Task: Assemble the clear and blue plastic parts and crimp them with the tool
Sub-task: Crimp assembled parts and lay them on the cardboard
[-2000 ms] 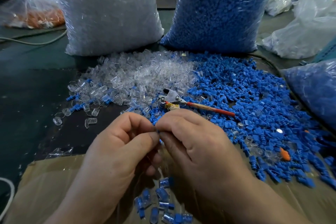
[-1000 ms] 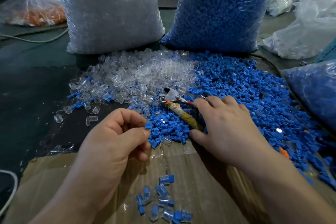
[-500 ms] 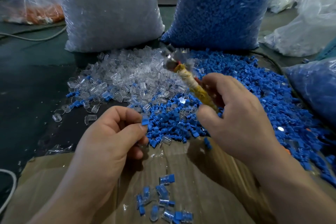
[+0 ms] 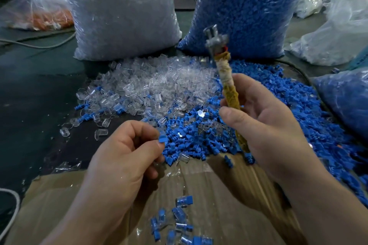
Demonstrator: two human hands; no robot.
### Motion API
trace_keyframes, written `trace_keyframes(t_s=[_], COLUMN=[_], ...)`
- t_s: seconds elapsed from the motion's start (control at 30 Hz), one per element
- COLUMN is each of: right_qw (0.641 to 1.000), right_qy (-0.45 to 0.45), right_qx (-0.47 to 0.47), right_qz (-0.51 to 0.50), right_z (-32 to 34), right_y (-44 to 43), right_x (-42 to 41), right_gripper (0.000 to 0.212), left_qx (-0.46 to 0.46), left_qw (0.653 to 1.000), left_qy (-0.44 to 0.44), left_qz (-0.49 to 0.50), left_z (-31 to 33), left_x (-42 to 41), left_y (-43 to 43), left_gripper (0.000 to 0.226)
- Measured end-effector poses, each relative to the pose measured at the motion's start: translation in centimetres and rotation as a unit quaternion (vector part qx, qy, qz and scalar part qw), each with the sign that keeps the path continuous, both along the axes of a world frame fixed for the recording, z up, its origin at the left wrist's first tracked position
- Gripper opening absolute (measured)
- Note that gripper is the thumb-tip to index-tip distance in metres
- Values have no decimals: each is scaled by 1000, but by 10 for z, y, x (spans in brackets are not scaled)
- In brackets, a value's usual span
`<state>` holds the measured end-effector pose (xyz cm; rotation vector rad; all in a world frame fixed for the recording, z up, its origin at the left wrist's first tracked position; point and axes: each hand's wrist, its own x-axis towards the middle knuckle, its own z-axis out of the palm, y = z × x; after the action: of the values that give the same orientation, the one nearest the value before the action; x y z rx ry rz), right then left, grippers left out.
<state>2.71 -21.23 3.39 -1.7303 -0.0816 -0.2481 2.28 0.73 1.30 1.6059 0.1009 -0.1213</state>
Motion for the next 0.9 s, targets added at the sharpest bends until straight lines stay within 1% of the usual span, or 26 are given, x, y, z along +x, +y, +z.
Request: trace_keyframes(t_s=[0.07, 0.13, 0.17, 0.2, 0.23, 0.27, 0.3, 0.33, 0.37, 0.4, 0.5, 0.6, 0.77, 0.9], right_qw=[999, 998, 997, 997, 996, 991, 975, 950, 929, 918, 910, 885, 866, 863], right_qy=[-3, -34, -51, -65, -72, -75, -79, -89, -97, -103, -136, -148, -109, -96], right_qx=[37, 55, 54, 33, -17, -97, -195, -283, -341, -371, -390, -441, -486, -490], right_qz=[-7, -21, -27, -34, -45, -60, -78, -95, -101, -96, -49, -4, 48, 76], right_z=[-2, -2, 0, 2, 3, 5, 5, 5, 5, 6, 11, 13, 10, 10], right_y=[1, 2, 2, 3, 4, 6, 7, 8, 10, 11, 12, 10, 5, 4], right_x=[2, 1, -1, -3, -5, -6, -7, -7, -8, -8, -14, -19, -19, -19], right_gripper=[55, 52, 53, 53, 53, 52, 50, 48, 48, 48, 52, 56, 53, 54], left_qx=[8, 10, 10, 10, 10, 11, 12, 14, 19, 25, 38, 42, 77, 80], left_qw=[1000, 1000, 1000, 1000, 1000, 1000, 1000, 1000, 1000, 1000, 999, 997, 992, 989], left_qy=[-3, -3, -2, -2, 0, 1, 2, 0, -3, -8, -35, -68, -104, -121], left_qz=[-4, -6, -8, -9, -11, -11, -11, -10, -10, -9, 3, 14, 10, -5], left_z=[0, 1, 1, 1, 1, 0, 0, 0, -1, -2, -5, -6, -12, -9], left_x=[0, -1, -2, -2, -2, -3, -3, -2, -2, -2, 1, 5, 8, 7], left_y=[-1, -1, -1, 0, 0, 0, 1, 1, 2, 3, 8, 15, 20, 21], left_gripper=[35, 36, 35, 33, 31, 30, 31, 32, 32, 31, 25, 30, 23, 28])
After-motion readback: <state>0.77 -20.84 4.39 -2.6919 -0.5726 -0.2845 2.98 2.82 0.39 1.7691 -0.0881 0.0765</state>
